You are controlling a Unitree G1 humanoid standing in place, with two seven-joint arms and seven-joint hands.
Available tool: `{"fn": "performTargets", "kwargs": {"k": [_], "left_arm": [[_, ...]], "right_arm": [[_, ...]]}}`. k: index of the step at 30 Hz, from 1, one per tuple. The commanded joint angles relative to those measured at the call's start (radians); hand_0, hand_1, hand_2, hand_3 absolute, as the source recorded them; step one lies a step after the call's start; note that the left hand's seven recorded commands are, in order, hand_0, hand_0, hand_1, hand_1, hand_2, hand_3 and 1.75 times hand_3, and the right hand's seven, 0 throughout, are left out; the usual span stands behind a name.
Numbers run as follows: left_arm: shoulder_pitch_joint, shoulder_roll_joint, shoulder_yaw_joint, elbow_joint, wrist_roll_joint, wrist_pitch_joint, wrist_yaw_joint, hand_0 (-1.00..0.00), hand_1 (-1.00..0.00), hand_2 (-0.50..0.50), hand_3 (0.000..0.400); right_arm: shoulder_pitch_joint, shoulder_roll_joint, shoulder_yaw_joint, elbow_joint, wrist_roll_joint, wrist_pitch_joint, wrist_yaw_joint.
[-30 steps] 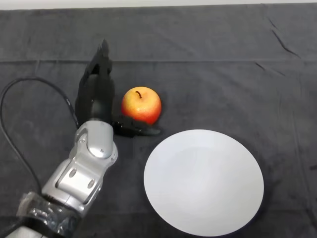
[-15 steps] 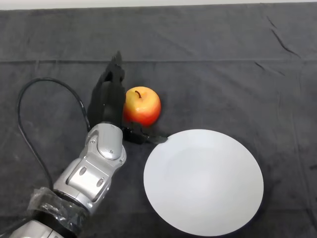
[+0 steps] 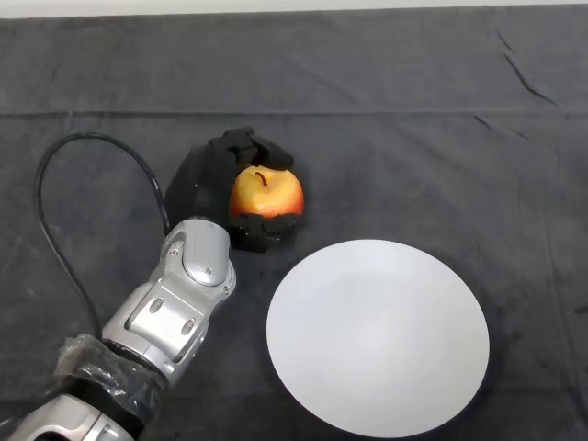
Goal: Move the apple to the plate
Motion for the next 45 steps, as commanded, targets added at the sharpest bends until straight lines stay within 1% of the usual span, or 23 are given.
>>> {"fn": "performTargets", "kwargs": {"k": [1, 6, 13, 15, 20, 25, 31, 45], "left_arm": [[-0.047, 0.019, -0.02, -0.005, 0.003, 0.032, 0.01, -1.0, -1.0, 0.0, 0.4], [-0.057, 0.027, -0.02, -0.079, 0.01, 0.103, 0.011, -1.0, -1.0, 0.0, 0.4], [-0.058, 0.037, -0.031, -0.233, 0.035, 0.216, 0.017, -1.0, -1.0, 0.0, 0.4], [-0.057, 0.034, -0.042, -0.287, 0.047, 0.256, 0.022, -1.0, -1.0, 0.0, 0.4], [-0.052, 0.016, -0.096, -0.411, 0.076, 0.352, 0.036, -1.0, -1.0, 0.0, 0.4], [-0.052, 0.005, -0.167, -0.504, 0.095, 0.427, 0.033, -1.0, -1.0, 0.0, 0.4], [-0.05, 0.018, -0.235, -0.574, 0.102, 0.475, 0.0, -1.0, -1.0, 0.0, 0.4], [-0.046, 0.026, -0.352, -0.59, 0.094, 0.499, -0.082, -1.0, -1.0, 0.0, 0.4]], "right_arm": [[0.016, -0.007, -0.0103, -0.025, 0.0298, 0.002, -0.0041], [0.016, -0.007, -0.0103, -0.024, 0.0298, 0.002, -0.0038], [0.016, -0.007, -0.0104, -0.024, 0.0298, 0.002, -0.0036], [0.016, -0.007, -0.0104, -0.024, 0.0298, 0.002, -0.0035], [0.015, -0.007, -0.0104, -0.023, 0.0298, 0.002, -0.0033], [0.015, -0.008, -0.0105, -0.022, 0.0298, 0.002, -0.0029], [0.014, -0.009, -0.0108, -0.02, 0.0298, 0.002, -0.0024], [0.013, -0.01, -0.0115, -0.017, 0.0299, 0.002, -0.0011]]}}
